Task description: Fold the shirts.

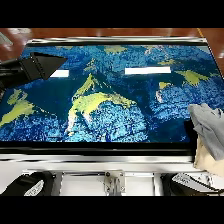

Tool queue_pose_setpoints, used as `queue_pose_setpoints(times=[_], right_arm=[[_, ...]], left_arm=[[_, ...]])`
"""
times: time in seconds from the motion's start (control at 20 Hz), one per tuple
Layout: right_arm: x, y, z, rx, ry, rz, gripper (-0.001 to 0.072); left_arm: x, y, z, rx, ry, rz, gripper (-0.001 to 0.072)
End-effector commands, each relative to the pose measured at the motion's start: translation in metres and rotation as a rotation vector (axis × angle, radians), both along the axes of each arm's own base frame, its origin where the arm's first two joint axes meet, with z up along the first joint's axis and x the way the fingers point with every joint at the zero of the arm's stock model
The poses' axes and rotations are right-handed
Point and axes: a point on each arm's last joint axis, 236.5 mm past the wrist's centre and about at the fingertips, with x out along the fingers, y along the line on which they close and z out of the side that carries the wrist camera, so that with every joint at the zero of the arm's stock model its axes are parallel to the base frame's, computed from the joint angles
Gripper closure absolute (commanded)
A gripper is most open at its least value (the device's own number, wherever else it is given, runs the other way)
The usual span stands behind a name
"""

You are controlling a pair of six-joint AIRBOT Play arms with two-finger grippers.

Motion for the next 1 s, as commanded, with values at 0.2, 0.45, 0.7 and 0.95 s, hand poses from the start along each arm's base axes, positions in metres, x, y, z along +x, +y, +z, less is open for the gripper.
queue_pose_setpoints(times=[0.2, 0.45, 0.7, 0.95], right_arm=[[-0.005, -0.014, -0.013, -0.072, 0.022, -0.015, 0.0017], [0.133, -0.062, 0.094, -0.334, -0.558, 0.065, 0.0017], [0.289, 0.048, 0.218, -0.438, -1.102, 0.366, 0.0017], [0.284, 0.176, 0.090, -0.166, -0.666, 0.674, 0.0017]], left_arm=[[0.002, 0.001, 0.001, -0.003, -0.003, 0.008, 0.0666], [0.040, 0.024, -0.054, 0.210, 0.050, 0.145, 0.0670], [0.058, 0.092, -0.219, 0.865, 0.512, 0.350, 0.0668], [0.034, 0.062, -0.277, 1.063, 0.730, 0.147, 0.0005]])
